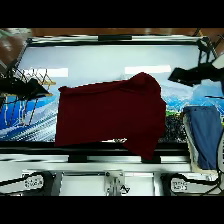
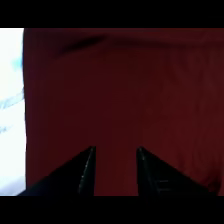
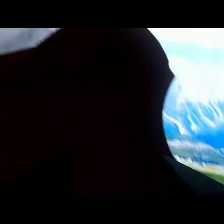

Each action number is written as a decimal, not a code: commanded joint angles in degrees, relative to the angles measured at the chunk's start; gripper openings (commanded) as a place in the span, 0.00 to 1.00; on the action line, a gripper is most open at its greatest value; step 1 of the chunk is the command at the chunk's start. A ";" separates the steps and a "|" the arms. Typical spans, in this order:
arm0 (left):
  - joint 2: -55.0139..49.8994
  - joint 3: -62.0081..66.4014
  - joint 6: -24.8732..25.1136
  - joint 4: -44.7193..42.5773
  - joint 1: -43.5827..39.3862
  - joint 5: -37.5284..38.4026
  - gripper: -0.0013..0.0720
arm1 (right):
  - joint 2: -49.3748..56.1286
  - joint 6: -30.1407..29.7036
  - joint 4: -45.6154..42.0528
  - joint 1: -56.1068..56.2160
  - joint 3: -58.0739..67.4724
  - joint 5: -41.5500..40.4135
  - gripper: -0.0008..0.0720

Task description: Fold the shirts.

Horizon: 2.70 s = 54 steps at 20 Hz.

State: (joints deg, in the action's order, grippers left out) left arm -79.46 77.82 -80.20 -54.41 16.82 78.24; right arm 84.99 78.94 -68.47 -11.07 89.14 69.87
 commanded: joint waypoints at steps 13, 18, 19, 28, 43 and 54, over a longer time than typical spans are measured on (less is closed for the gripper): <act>13.88 -37.29 12.70 -5.68 16.94 6.23 0.73 | -10.10 -5.84 6.88 -13.09 -23.91 14.80 0.90; 8.02 -39.08 15.30 -6.32 16.13 5.62 0.73 | -10.10 -5.77 7.10 -13.09 -23.91 14.32 0.90; 7.52 -39.08 15.28 -6.32 16.11 5.20 0.73 | -10.10 -5.79 7.10 -13.09 -23.91 14.23 0.90; 2.36 -39.08 15.23 -5.97 9.25 -1.31 0.74 | -10.10 -5.79 7.10 -13.09 -23.91 13.84 0.90; -2.19 -39.06 14.91 -0.57 1.75 -3.87 0.07 | -10.10 -5.95 6.32 -13.09 -23.93 13.44 0.90; 0.68 -39.01 16.81 -0.59 1.75 -2.01 0.07 | 2.62 -5.49 7.58 -12.68 -30.38 13.44 0.88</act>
State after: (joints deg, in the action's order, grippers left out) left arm -79.66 38.74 -63.57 -55.59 18.59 75.90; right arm 84.64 72.86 -61.30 -24.12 60.12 83.77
